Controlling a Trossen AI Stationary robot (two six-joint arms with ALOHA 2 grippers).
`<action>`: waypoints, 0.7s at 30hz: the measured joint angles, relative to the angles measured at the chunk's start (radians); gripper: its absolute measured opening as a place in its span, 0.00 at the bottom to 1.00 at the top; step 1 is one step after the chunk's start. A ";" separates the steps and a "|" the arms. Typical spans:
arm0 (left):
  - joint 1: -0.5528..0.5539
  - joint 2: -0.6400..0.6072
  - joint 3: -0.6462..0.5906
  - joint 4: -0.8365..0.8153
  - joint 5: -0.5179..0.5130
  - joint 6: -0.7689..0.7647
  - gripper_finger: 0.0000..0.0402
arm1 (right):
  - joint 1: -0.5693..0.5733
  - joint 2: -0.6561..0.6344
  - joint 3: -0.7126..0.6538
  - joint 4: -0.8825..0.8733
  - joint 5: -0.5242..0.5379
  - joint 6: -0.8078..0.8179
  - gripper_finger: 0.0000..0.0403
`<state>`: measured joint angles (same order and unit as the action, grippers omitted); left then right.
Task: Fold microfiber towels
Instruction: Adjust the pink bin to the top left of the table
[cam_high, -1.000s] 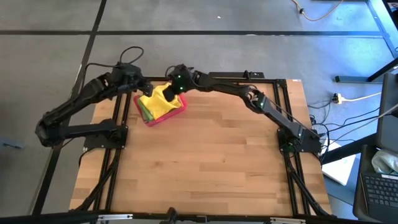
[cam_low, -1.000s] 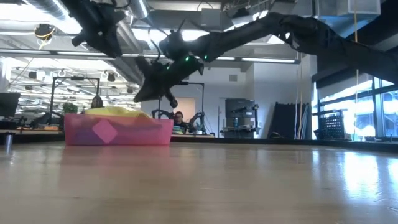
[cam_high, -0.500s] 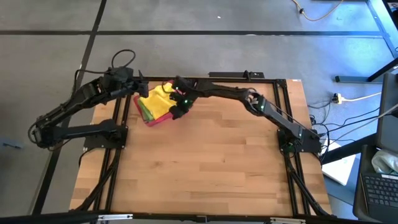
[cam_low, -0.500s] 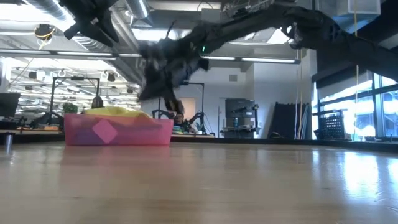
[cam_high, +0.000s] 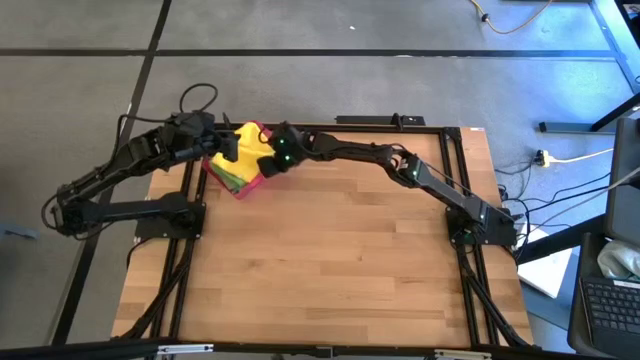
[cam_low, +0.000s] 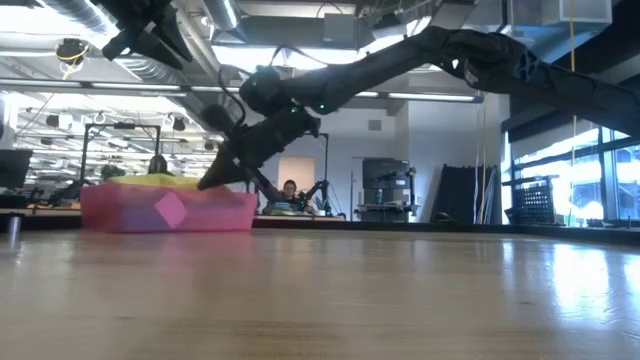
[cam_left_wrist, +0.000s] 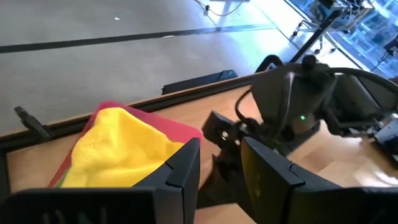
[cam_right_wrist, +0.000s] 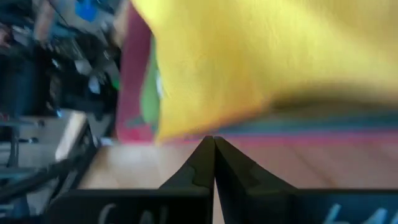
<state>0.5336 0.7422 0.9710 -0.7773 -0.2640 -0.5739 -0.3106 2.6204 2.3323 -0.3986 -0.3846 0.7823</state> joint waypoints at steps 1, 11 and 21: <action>-0.003 0.000 0.000 0.000 0.000 0.002 0.27 | -0.003 0.001 -0.001 0.026 0.009 0.002 0.03; -0.005 0.001 0.000 -0.109 0.085 0.010 0.27 | -0.049 -0.002 0.025 0.115 -0.303 -0.005 0.03; -0.090 0.010 -0.039 -0.396 0.141 -0.084 0.27 | -0.093 -0.201 0.023 -0.164 -0.200 -0.291 0.03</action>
<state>0.4435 0.7525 0.9322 -1.1728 -0.1231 -0.6578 -0.4039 2.4195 2.3554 -0.5628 -0.5847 0.4917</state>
